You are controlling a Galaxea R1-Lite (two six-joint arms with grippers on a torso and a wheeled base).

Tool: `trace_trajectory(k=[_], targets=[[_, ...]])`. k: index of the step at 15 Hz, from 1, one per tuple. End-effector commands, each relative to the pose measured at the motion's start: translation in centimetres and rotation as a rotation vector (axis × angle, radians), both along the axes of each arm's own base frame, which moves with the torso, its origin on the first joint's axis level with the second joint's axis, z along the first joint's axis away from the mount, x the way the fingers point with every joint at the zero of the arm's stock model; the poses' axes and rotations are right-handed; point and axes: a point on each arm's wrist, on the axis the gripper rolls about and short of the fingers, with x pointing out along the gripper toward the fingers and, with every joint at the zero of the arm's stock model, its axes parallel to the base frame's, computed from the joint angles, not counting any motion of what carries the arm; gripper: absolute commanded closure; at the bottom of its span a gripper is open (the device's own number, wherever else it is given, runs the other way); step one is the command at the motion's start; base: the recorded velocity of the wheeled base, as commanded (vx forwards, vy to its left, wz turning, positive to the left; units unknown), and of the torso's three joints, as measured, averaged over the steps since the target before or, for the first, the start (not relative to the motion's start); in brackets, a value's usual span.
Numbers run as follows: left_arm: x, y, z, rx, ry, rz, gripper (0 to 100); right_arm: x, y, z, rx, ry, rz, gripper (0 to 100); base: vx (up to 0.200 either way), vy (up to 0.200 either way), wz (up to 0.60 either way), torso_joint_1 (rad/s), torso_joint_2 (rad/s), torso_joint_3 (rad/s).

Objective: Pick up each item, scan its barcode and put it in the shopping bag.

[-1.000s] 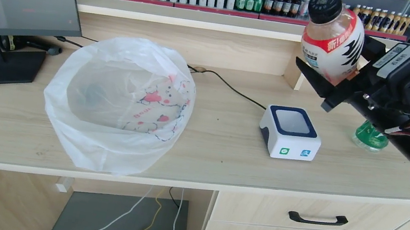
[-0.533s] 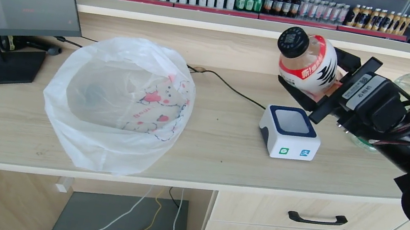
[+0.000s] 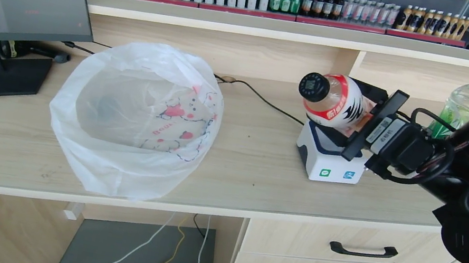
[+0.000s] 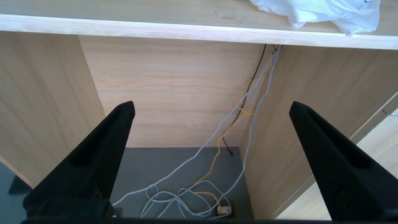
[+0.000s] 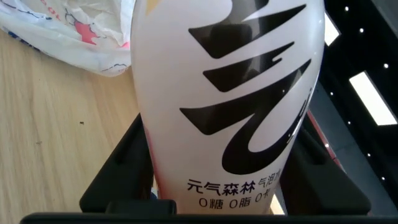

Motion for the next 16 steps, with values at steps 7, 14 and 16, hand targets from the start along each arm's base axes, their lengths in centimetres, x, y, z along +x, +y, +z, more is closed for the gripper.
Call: trace_trajectory(k=[7, 14, 16], targets=[[0.0, 0.0, 0.0, 0.0, 0.0, 0.0, 0, 1.0, 0.1, -1.4, -0.013, 0.03, -0.002, 100, 0.0, 0.0, 0.0, 0.0, 0.0, 0.0], [0.0, 0.0, 0.0, 0.0, 0.0, 0.0, 0, 1.2, 0.1, -1.6, -0.01, 0.034, -0.001, 100, 0.0, 0.0, 0.0, 0.0, 0.0, 0.0], [0.0, 0.0, 0.0, 0.0, 0.0, 0.0, 0, 1.3, 0.1, -1.7, -0.01, 0.031, -0.003, 100, 0.0, 0.0, 0.0, 0.0, 0.0, 0.0]])
